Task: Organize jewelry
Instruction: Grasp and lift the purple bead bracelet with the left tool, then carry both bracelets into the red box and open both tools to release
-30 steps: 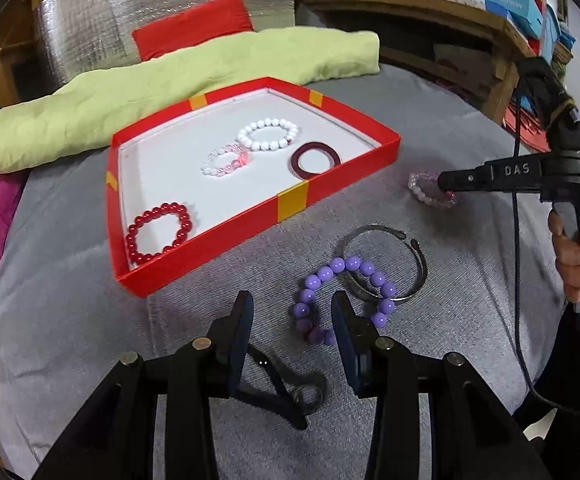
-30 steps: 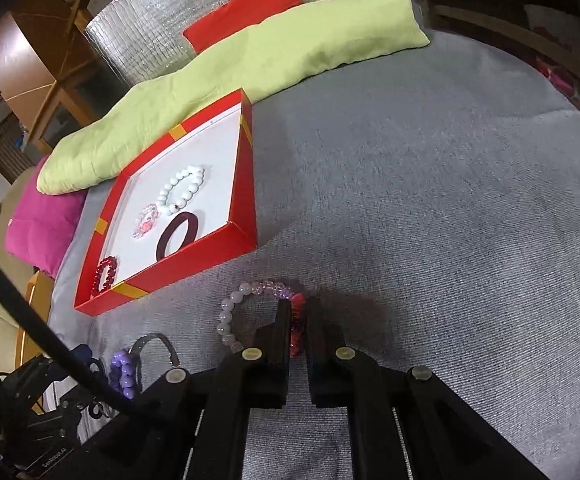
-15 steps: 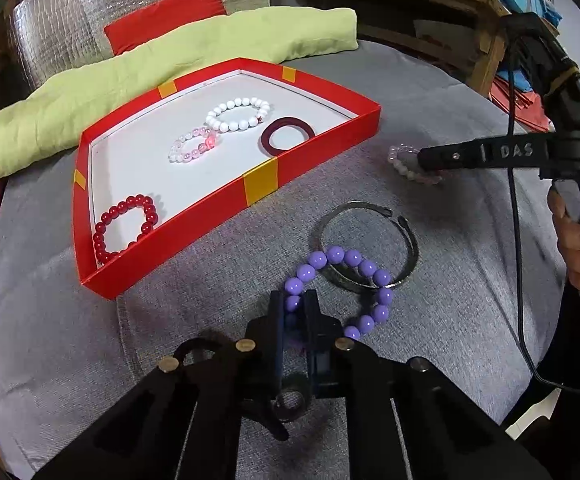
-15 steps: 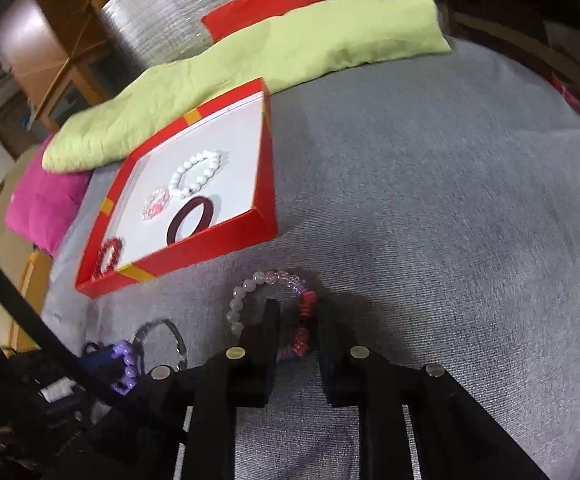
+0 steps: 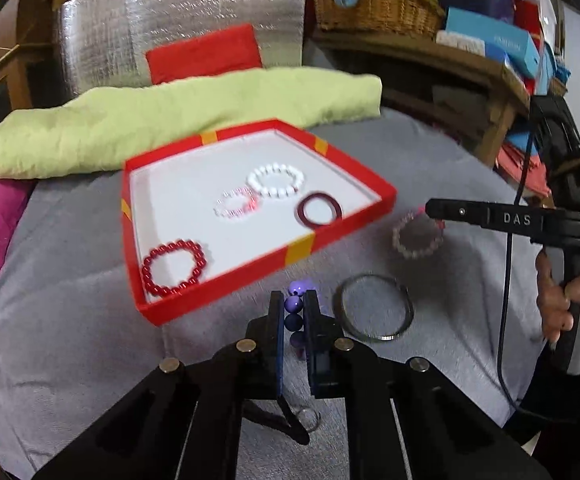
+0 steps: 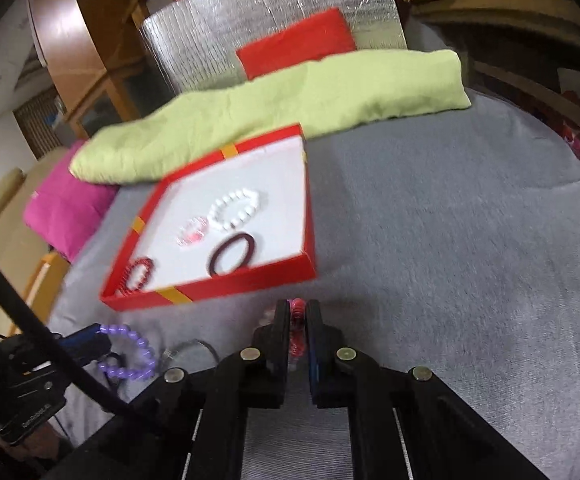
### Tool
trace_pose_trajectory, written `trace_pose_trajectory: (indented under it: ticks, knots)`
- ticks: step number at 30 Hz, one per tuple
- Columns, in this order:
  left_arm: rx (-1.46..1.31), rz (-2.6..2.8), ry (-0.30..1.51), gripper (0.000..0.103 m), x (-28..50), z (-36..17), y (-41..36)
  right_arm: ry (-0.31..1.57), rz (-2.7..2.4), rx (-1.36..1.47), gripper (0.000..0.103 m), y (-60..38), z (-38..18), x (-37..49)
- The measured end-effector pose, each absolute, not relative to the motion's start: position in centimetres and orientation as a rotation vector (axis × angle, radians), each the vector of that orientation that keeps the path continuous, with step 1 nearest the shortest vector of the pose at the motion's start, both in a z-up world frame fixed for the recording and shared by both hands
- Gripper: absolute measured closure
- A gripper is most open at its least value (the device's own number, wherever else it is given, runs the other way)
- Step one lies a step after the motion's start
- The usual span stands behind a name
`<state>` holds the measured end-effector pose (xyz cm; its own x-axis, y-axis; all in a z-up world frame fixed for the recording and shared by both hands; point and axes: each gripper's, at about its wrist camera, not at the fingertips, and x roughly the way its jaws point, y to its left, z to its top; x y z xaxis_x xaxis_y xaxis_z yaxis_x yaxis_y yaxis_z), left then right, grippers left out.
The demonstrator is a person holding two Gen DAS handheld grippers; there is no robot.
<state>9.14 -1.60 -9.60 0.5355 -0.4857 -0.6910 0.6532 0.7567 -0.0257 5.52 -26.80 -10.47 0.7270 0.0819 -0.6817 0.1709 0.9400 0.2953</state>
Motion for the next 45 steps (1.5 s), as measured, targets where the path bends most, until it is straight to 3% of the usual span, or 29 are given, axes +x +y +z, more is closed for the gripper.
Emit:
trace_pose_trajectory:
  ticks: [18,45]
  knots:
    - [0.185,-0.692,0.657,0.093,9.5,-7.6,-0.9,0.633,0.075,0.475,0.095,-25.6,-7.1,5.5]
    - [0.161,-0.645,0.649,0.093,13.5,-5.0,-1.4,0.625,0.112,0.477,0.095,-25.0,-4.5,10.5]
